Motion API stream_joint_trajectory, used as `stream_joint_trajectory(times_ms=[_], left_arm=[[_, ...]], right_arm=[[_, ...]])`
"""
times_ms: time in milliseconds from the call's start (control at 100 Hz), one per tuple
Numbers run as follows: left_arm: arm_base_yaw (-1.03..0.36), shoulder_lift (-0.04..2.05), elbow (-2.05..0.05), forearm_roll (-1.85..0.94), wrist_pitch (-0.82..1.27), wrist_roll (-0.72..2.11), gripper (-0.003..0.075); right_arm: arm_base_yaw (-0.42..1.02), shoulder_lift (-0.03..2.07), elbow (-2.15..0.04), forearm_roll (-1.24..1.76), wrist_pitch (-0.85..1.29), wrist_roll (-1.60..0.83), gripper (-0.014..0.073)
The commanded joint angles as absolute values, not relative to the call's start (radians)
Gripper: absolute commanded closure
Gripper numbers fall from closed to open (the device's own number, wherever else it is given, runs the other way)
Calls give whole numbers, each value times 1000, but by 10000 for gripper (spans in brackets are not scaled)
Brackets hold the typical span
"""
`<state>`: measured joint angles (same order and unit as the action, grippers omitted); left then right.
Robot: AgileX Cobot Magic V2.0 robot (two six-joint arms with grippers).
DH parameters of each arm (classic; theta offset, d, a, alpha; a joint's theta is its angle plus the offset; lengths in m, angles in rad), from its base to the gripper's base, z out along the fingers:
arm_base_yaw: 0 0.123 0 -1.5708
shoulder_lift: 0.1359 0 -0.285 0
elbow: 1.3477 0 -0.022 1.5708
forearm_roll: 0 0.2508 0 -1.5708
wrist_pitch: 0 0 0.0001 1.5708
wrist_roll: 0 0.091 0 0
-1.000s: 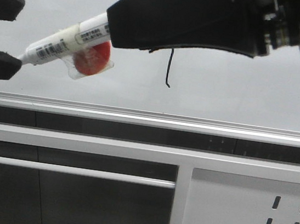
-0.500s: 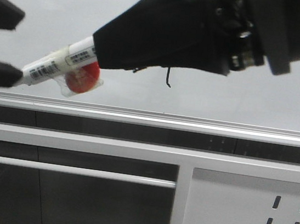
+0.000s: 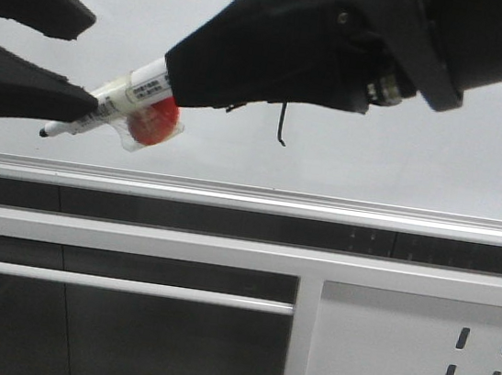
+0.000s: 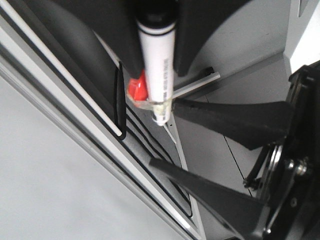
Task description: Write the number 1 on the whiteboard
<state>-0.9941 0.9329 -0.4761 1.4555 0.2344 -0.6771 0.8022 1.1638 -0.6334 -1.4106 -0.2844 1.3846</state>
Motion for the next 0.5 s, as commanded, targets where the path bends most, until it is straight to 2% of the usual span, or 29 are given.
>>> stream_joint_trajectory(times_ms=[0,490], left_arm=[[-997,928,-512,1452,244,-686,419],[-997,928,-512,1427,207,-686,419]], right_arm=[[804,1148,-670,-1402,-298,1383,644],[804,1148,-670,-1404,-307,1383,644]])
